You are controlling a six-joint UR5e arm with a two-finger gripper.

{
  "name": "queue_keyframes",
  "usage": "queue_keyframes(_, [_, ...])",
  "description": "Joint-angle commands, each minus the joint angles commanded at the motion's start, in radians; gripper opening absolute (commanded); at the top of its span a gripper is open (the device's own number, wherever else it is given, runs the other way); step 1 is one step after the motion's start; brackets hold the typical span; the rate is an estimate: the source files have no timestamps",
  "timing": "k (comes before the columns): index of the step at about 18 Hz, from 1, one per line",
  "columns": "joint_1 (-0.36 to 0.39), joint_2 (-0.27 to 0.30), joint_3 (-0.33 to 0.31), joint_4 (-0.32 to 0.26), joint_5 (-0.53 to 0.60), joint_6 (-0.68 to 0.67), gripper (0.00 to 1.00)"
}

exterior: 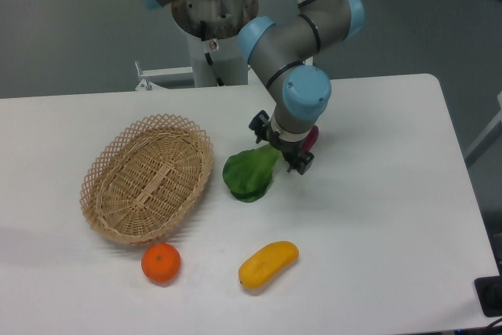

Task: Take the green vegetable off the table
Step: 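Lower the gripper onto the bok choy and close the fingers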

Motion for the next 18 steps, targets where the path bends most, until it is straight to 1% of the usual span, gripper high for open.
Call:
queue_keyframes(3, [-0.021, -0.008, -0.046, 0.106, 0.006, -0.002, 1.00])
queue_keyframes(4, [-0.021, -0.009, -0.058, 0.130, 0.006, 0.000, 1.00])
queue_keyframes(8, [-0.021, -0.014, -0.062, 0.140, 0.015, -0.002, 1.00])
queue_keyframes(9, [-0.023, -0.014, -0.062, 0.140, 0.023, 0.000, 0.95])
queue_keyframes(10, [-0.023, -0.014, -0.062, 0.140, 0.025, -0.002, 0.85])
queue_keyframes(12, [-0.023, -0.014, -0.060, 0.140, 0.025, -0.002, 0.59])
queue_keyframes(13, [-0.023, -0.014, -0.060, 0.141, 0.025, -0.003, 0.49])
queue_keyframes(15, [-0.023, -0.012, -0.054, 0.140, 0.025, -0.021, 0.34])
queue_keyframes(16, [-0.023, -0.012, -0.049, 0.138, 0.025, -0.034, 0.28])
queue_keyframes(17, [-0.023, -0.011, -0.043, 0.137, 0.026, -0.040, 0.24])
queue_keyframes(18, [-0.023, -0.009, -0.036, 0.131, 0.026, -0.040, 0.22])
